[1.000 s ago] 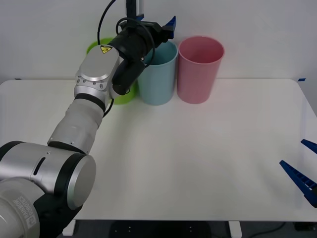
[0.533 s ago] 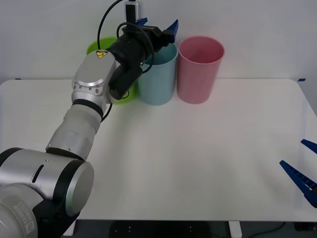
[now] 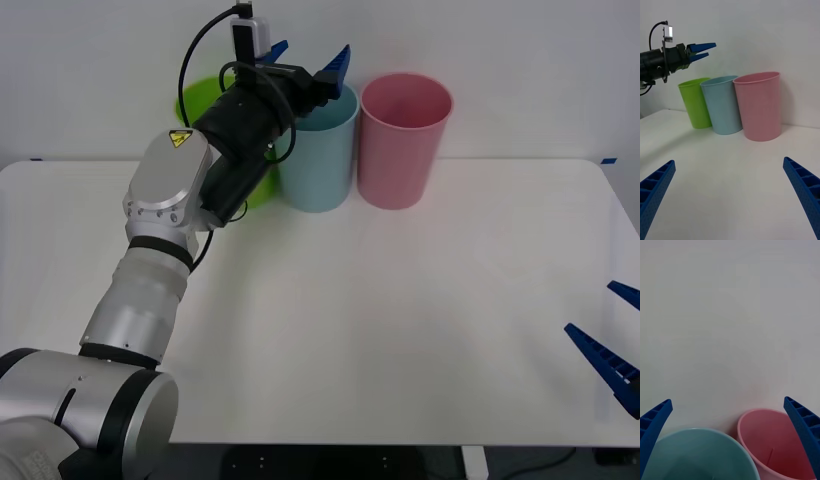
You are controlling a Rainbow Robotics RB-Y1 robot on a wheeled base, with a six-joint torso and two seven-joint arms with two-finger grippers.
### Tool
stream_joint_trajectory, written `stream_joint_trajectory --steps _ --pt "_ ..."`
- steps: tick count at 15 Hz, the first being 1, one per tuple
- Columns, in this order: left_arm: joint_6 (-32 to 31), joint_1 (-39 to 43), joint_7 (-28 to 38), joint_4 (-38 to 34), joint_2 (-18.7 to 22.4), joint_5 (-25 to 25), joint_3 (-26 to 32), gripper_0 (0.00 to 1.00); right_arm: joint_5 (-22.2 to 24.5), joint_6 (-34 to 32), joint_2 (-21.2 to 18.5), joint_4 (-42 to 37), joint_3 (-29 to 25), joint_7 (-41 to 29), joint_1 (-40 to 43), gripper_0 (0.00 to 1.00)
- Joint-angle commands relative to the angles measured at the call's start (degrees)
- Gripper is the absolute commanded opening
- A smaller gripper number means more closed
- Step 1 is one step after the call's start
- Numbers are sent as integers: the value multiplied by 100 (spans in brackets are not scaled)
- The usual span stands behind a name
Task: Grasp the object on the table and drop it into the matching bin: aluminum can to the light blue bin, PET bottle to the pink bin.
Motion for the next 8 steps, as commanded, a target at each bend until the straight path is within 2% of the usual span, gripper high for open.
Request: stream_joint_trajectory --steps 1,8 --pt "-282 556 -55 -596 112 199 0 100 0 0 0 0 0 0 0 100" --pt "-554 2402 -99 -2591 736 955 -141 100 0 0 0 0 0 0 0 100"
